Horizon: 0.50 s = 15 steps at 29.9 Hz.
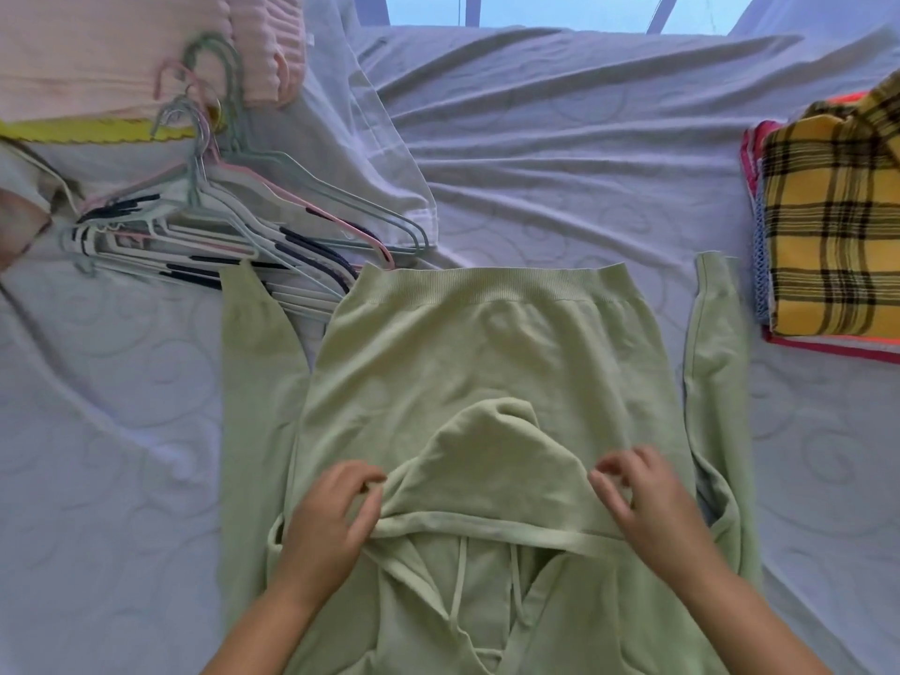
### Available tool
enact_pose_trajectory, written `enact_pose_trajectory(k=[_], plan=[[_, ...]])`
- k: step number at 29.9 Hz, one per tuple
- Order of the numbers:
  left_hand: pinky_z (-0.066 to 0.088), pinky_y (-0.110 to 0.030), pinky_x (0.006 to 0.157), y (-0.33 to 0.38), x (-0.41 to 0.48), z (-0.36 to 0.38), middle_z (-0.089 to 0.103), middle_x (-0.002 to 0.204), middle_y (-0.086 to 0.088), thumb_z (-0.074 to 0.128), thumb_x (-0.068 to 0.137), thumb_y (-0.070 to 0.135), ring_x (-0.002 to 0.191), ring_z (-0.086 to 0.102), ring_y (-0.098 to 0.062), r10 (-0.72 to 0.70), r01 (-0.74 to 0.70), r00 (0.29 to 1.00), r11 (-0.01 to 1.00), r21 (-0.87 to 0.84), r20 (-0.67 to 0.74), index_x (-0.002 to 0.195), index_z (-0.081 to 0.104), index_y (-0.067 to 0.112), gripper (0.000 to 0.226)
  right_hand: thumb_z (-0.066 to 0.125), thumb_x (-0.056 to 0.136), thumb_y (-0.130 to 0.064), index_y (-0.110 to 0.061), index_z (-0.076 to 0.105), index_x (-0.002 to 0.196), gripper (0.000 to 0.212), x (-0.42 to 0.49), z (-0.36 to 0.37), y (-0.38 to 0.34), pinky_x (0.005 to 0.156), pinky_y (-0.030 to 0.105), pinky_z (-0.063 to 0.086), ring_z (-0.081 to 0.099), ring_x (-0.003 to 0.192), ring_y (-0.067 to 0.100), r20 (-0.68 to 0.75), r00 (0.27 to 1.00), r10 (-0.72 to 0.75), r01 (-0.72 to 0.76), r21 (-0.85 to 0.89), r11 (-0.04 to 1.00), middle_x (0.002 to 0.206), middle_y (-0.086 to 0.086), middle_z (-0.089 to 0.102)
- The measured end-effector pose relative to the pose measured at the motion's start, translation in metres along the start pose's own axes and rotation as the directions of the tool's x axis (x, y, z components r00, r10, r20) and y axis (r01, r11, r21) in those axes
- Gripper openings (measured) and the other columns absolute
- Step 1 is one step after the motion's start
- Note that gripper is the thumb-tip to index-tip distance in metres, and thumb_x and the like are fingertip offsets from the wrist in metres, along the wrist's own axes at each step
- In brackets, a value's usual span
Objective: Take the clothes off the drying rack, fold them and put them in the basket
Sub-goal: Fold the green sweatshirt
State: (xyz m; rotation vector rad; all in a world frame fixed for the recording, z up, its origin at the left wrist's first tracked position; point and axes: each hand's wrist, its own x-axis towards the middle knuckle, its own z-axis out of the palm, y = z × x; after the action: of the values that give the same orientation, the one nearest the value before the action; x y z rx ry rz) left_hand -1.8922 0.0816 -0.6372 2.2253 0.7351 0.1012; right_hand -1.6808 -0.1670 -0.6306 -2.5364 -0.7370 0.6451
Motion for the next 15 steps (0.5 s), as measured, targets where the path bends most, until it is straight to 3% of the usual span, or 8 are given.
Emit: enact_pose_trajectory(k=[2, 4, 6, 8, 10, 12, 15], plan=[[0.039, -0.019, 0.075, 0.007, 0.029, 0.015, 0.055, 0.091, 0.011, 0.048, 0.081, 0.043, 0.082, 0.048, -0.002, -0.003, 0.004, 1.000, 0.999, 0.042, -0.021, 0.092, 0.066, 0.016, 0.034, 0.065, 0.084, -0.029, -0.010, 0.065, 0.096, 0.022, 0.026, 0.010, -0.014, 0.079, 0.033, 0.042, 0.055, 0.095, 0.024, 0.007, 1.000, 0.006, -0.006, -0.005, 1.000, 0.097, 0.004, 0.056], [0.037, -0.016, 0.075, 0.011, 0.058, 0.032, 0.056, 0.093, 0.003, 0.057, 0.079, 0.043, 0.083, 0.050, -0.005, -0.042, 0.040, 0.996, 0.999, 0.023, 0.076, 0.098, 0.067, 0.008, 0.041, 0.067, 0.083, -0.030, -0.012, 0.065, 0.097, 0.023, 0.047, 0.021, -0.028, 0.084, 0.035, 0.043, 0.053, 0.096, 0.020, 0.079, 0.996, 0.032, -0.037, 0.058, 0.998, 0.099, 0.005, 0.059], [0.038, -0.017, 0.074, 0.022, 0.081, 0.046, 0.058, 0.096, -0.002, 0.070, 0.079, 0.030, 0.086, 0.053, -0.011, -0.115, 0.130, 0.960, 0.991, -0.041, 0.257, 0.106, 0.065, 0.008, 0.035, 0.067, 0.083, -0.029, -0.016, 0.063, 0.090, 0.015, 0.056, 0.023, -0.038, 0.077, 0.033, 0.044, 0.055, 0.085, 0.017, 0.198, 0.979, 0.056, -0.083, 0.131, 0.988, 0.087, 0.000, 0.060], [0.037, -0.019, 0.066, 0.038, 0.094, 0.050, 0.057, 0.084, -0.002, 0.073, 0.078, 0.016, 0.076, 0.051, -0.012, -0.175, 0.297, 0.897, 0.919, -0.260, 0.407, 0.093, 0.065, 0.012, 0.018, 0.061, 0.087, -0.021, -0.017, 0.055, 0.080, 0.011, 0.055, 0.018, -0.037, 0.063, 0.028, 0.038, 0.048, 0.068, 0.011, 0.276, 0.961, 0.035, -0.111, 0.266, 0.958, 0.072, -0.005, 0.051], [0.035, -0.017, 0.059, 0.048, 0.096, 0.040, 0.051, 0.072, 0.003, 0.074, 0.071, 0.012, 0.066, 0.044, -0.008, -0.145, 0.397, 0.881, 0.746, -0.534, 0.451, 0.072, 0.052, 0.017, 0.022, 0.058, 0.089, -0.014, -0.015, 0.050, 0.077, 0.014, 0.046, 0.004, -0.038, 0.055, 0.020, 0.034, 0.041, 0.061, 0.005, 0.311, 0.950, 0.041, -0.216, 0.553, 0.805, 0.068, -0.004, 0.045], [0.036, -0.016, 0.059, 0.055, 0.089, 0.026, 0.051, 0.071, 0.005, 0.072, 0.065, 0.011, 0.064, 0.042, -0.007, -0.086, 0.405, 0.881, 0.647, -0.646, 0.466, 0.067, 0.043, 0.017, 0.030, 0.064, 0.081, -0.019, -0.016, 0.056, 0.082, 0.008, 0.041, -0.008, -0.042, 0.057, 0.019, 0.039, 0.049, 0.062, 0.006, 0.393, 0.919, 0.019, -0.311, 0.695, 0.648, 0.070, -0.003, 0.056], [0.037, -0.017, 0.058, 0.065, 0.078, 0.018, 0.049, 0.070, 0.004, 0.071, 0.065, 0.008, 0.062, 0.042, -0.006, -0.067, 0.359, 0.906, 0.645, -0.675, 0.418, 0.073, 0.042, 0.015, 0.030, 0.069, 0.080, -0.014, -0.014, 0.066, 0.092, 0.012, 0.050, -0.012, -0.050, 0.064, 0.018, 0.049, 0.061, 0.070, 0.006, 0.508, 0.859, -0.071, -0.377, 0.719, 0.584, 0.077, -0.006, 0.069]])
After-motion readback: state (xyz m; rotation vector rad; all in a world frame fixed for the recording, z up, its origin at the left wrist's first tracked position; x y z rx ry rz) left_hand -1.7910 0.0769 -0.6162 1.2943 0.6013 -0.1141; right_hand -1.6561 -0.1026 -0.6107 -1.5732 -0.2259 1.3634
